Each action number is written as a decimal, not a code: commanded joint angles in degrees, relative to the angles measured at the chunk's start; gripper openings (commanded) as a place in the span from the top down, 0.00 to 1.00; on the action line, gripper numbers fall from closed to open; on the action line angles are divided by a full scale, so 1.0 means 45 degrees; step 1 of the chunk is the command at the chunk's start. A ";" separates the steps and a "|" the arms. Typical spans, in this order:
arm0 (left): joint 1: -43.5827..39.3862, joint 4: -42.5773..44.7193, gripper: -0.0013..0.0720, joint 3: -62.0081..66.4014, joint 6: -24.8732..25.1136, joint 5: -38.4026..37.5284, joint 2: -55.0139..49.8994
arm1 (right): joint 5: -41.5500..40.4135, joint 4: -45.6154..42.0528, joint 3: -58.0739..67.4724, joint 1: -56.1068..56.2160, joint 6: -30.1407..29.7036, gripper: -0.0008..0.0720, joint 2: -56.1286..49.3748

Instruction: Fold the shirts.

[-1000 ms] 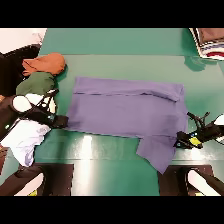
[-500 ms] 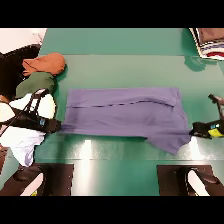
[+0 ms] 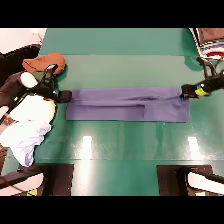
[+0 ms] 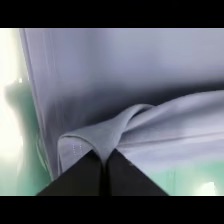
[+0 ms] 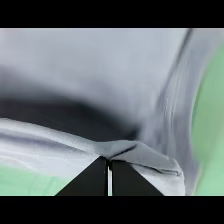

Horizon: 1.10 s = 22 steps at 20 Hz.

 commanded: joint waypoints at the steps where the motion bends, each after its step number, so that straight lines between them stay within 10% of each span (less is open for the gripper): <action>1: 0.0010 0.0015 0.95 0.1224 0.0053 0.1588 -0.1729 | -0.0413 0.0024 0.2200 0.0136 -0.0131 0.97 -0.2336; 4: 0.0010 0.0005 0.95 0.1287 0.0049 0.2477 -0.1851 | -0.0170 0.0316 0.3492 0.0131 -0.0262 0.94 -0.3517; 7: 0.0010 -0.0005 0.20 0.1292 -0.0253 0.2526 -0.1841 | -0.0189 0.2895 0.4172 -0.0408 -0.1268 0.45 -0.3978; 9: 0.0010 0.0049 0.20 0.1671 -0.0277 0.1603 -0.1831 | 0.0238 0.4099 0.4167 -0.1035 -0.1904 0.45 -0.3910; 12: 0.0010 0.0049 0.88 0.2414 0.0223 -0.0117 -0.1734 | 0.1778 0.4148 0.3551 -0.2375 -0.2322 0.45 -0.3609; 13: 0.0005 -0.0015 0.95 0.2550 0.0389 -0.0457 -0.1661 | 0.1860 0.4153 0.2905 -0.2895 -0.2409 0.45 -0.3351; 16: 0.0005 -0.0699 0.95 0.2555 0.0384 -0.0748 -0.1535 | 0.1559 0.4381 0.1020 -0.4532 -0.2579 0.13 -0.3128; 22: -0.0991 -0.1613 0.95 0.2550 0.0243 -0.0685 -0.1540 | 0.1501 0.6601 -0.0398 -0.5416 -0.3861 0.13 -0.4784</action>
